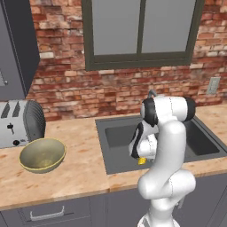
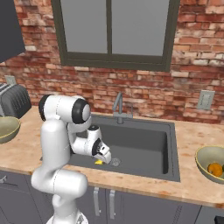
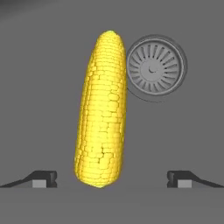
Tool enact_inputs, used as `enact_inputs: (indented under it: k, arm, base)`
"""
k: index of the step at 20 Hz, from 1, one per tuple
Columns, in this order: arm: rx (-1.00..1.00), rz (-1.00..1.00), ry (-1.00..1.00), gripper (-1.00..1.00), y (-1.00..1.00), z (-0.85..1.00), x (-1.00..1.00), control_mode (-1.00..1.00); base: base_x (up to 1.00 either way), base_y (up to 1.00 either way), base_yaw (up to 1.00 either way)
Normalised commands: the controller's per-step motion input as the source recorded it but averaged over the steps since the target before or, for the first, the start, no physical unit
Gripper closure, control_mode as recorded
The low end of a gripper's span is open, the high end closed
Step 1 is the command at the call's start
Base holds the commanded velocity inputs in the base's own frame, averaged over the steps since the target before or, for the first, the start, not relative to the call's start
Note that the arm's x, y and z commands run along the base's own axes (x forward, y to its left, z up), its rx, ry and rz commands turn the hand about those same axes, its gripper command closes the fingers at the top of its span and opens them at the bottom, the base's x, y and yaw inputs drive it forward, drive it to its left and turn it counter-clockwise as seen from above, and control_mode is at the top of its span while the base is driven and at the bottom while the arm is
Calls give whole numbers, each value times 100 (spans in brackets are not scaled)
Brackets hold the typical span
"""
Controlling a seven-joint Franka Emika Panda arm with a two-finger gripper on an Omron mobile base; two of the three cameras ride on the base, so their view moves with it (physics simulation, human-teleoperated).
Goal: Pick the oranges from the cabinet and place them in one bowl. Pick the corn from the sink and place it in the other bowl.
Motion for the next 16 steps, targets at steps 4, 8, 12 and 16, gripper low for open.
enact_inputs:
  k: [4,8,12,16]
  arm:
    - [-3,0,0,-100,-6,0,32,-100]
    - [0,0,0,-100,-18,0,30,-100]
    - [0,0,0,-100,-23,0,35,-100]
    - [0,0,0,-100,-27,0,38,-100]
  base:
    - [0,0,0]
    - [0,0,0]
    - [0,0,0]
    - [0,0,0]
